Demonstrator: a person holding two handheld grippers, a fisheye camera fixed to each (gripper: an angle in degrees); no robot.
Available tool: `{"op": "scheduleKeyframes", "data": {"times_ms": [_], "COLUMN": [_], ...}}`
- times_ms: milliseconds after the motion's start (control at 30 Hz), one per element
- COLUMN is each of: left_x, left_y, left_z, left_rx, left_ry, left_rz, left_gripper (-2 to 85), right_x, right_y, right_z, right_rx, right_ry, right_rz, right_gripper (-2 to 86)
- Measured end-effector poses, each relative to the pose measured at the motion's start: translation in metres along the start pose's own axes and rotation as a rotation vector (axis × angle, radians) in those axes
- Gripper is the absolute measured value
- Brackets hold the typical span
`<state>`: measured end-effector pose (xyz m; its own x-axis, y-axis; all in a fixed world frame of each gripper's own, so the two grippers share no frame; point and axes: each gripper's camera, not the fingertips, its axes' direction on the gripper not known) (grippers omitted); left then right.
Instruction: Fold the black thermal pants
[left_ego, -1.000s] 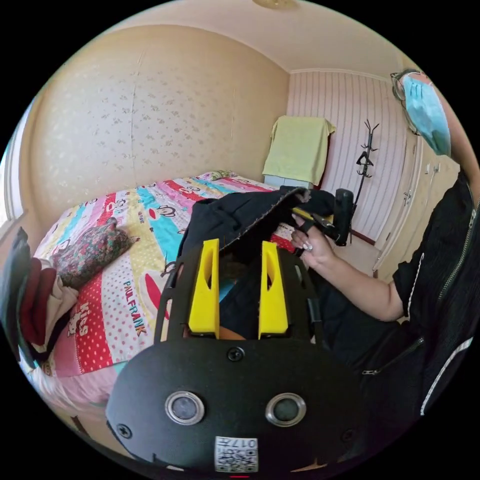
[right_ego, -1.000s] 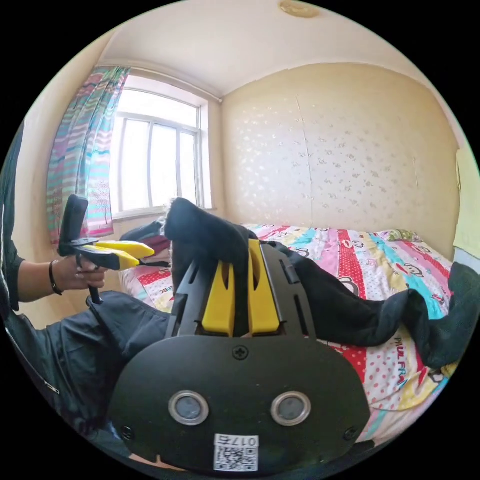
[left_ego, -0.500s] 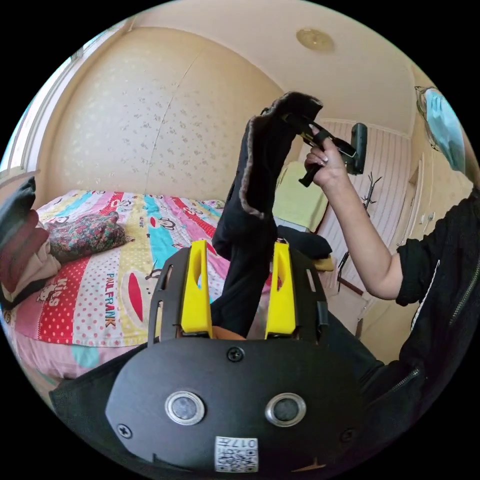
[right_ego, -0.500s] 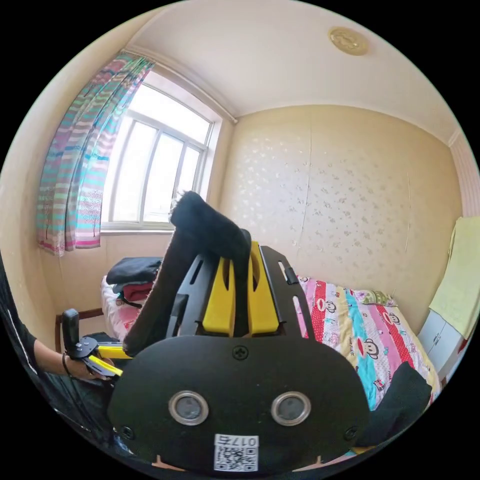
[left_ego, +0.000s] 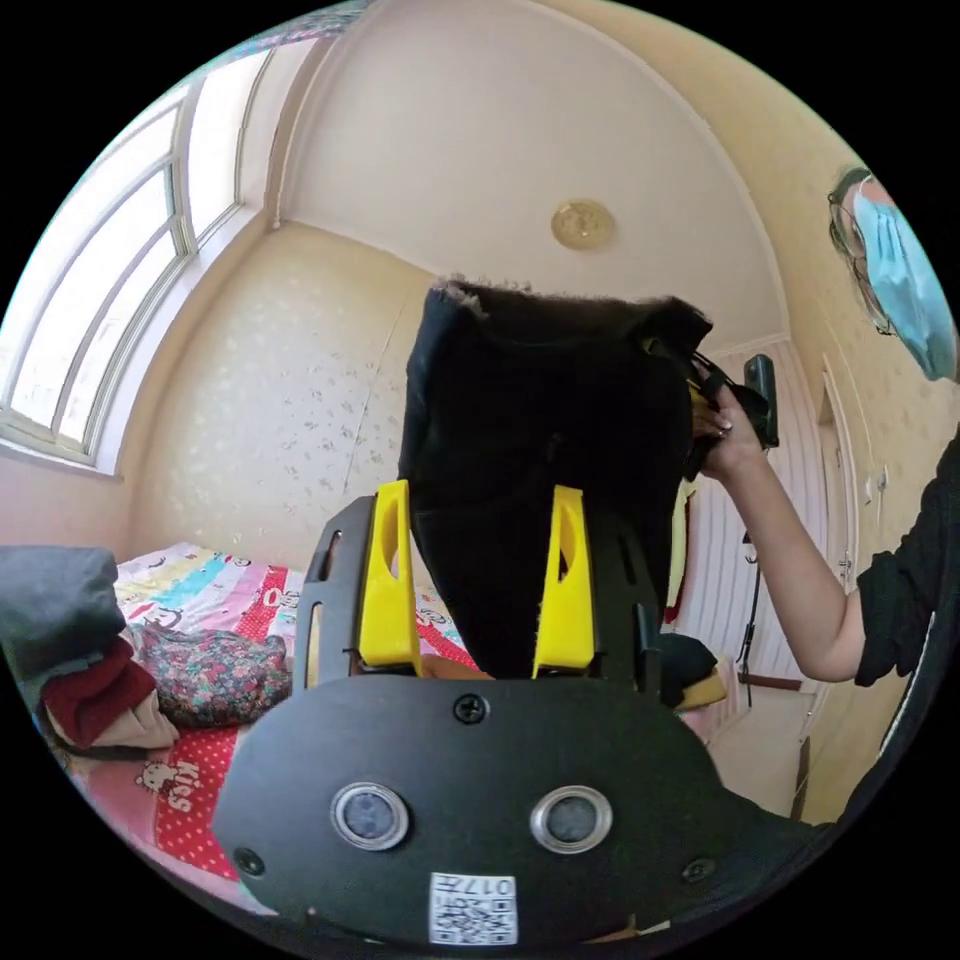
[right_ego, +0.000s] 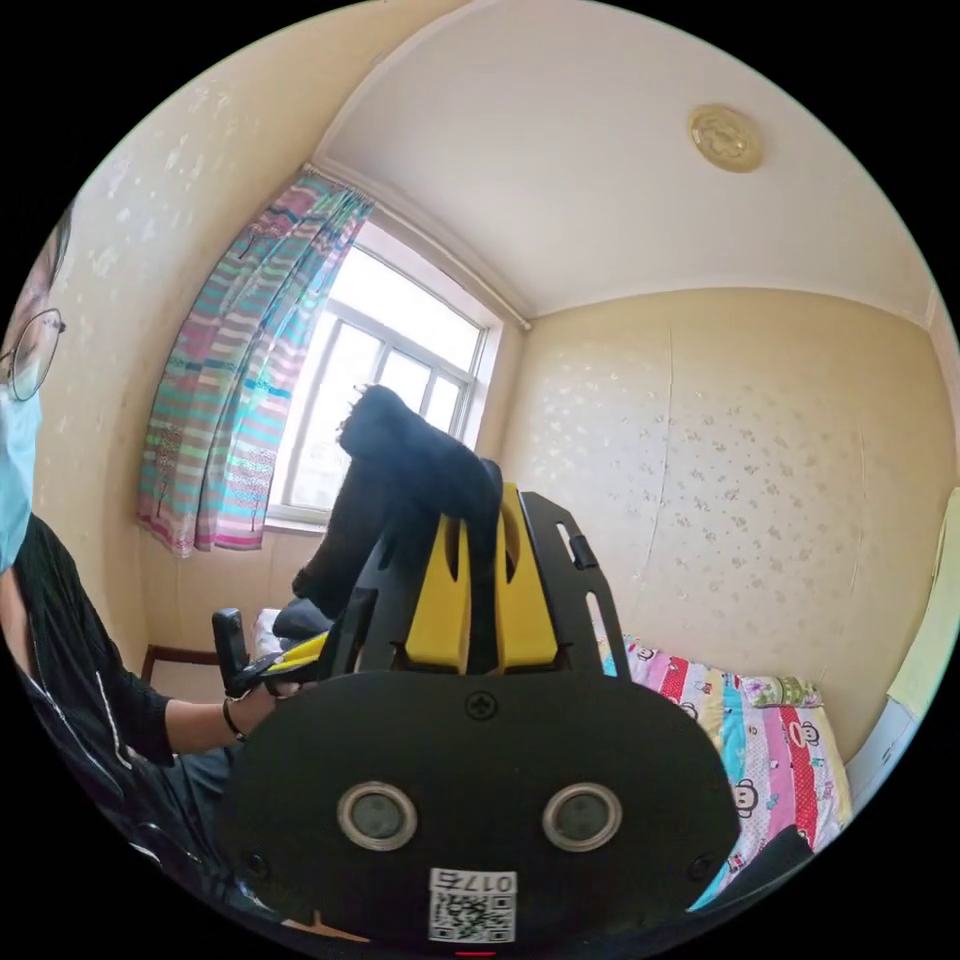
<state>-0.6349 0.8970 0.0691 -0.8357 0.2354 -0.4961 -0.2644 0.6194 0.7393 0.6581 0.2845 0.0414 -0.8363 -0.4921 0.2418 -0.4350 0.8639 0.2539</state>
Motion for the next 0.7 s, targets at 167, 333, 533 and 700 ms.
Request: {"op": "scheduleKeyframes", "data": {"times_ms": [167, 333, 533, 700], "left_x": [0.010, 0.062, 0.122, 0.124], "left_y": [-0.006, 0.008, 0.003, -0.063], "left_z": [-0.023, -0.061, -0.087, -0.079], "left_rx": [0.182, 0.156, 0.305, 0.297], "left_ry": [0.106, 0.189, 0.249, 0.270], "left_rz": [-0.090, 0.009, 0.019, -0.015], "left_gripper": [21.7, 21.7, 10.3, 4.2], "right_x": [-0.010, -0.024, -0.039, -0.029], "right_y": [-0.042, -0.074, -0.102, -0.123], "right_z": [-0.036, -0.056, -0.063, -0.081], "right_rx": [0.070, 0.076, 0.087, 0.135], "right_ry": [-0.032, -0.106, -0.151, -0.155], "right_rz": [0.044, 0.053, 0.053, 0.083], "right_gripper": [4.6, 4.5, 4.5, 4.5]}}
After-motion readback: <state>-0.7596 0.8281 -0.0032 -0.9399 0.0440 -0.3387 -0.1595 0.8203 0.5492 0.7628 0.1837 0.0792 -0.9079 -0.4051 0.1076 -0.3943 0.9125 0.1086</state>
